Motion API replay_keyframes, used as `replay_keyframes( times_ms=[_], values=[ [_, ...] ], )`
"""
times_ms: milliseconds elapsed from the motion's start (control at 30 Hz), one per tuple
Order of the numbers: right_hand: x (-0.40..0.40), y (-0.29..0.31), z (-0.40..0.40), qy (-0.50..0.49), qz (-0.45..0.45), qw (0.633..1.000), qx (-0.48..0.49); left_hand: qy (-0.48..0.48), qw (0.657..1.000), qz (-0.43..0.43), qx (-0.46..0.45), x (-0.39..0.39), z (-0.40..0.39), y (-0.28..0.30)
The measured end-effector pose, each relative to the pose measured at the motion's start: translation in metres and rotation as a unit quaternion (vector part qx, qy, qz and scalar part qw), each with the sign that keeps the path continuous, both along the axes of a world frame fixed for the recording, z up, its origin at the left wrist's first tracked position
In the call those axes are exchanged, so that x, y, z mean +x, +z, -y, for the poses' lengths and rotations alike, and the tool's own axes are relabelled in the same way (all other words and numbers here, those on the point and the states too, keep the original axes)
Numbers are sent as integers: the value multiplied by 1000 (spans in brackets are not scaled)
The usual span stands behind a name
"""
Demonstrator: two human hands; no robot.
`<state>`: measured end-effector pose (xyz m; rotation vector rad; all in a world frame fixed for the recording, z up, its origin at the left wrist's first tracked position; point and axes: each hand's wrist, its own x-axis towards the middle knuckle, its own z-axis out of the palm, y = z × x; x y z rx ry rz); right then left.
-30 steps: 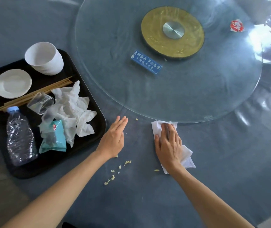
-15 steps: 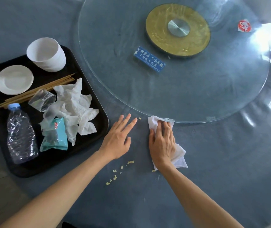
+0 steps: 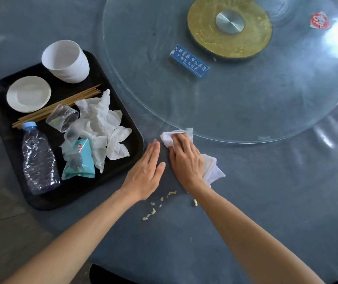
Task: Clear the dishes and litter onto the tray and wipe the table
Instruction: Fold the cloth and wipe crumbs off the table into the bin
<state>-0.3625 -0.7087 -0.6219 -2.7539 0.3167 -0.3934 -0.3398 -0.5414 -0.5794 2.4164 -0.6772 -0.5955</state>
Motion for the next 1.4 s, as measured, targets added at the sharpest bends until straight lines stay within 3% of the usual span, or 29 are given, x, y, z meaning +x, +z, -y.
replay_keyframes(
  times_ms=[167, 300, 467, 567, 733, 900, 1033, 1400],
  values=[
    [7, 8, -1, 36, -19, 999, 27, 22, 998, -50, -21, -29, -45, 16],
    [7, 11, 5, 179, -23, 983, 41, 95, 989, -92, -65, -41, -64, 18],
    [-34, 14, 2, 422, -73, 899, 94, 121, 986, -77, -82, -56, -82, 15],
    [-51, 24, 8, 495, -110, 855, 108, 125, 987, -51, -83, -58, -78, 19],
    [7, 55, 37, 430, -45, 897, 94, 39, 990, 44, -129, -24, -40, 38],
    [30, 45, 45, 399, -105, 910, 33, -51, 993, 104, -24, 27, -5, 24],
    [6, 43, 65, 317, -117, 940, 43, -103, 983, 145, 39, 34, -12, 17],
    [-119, 34, 14, 290, -85, 948, 102, -159, 976, 152, -12, -64, -81, 5]
  ],
)
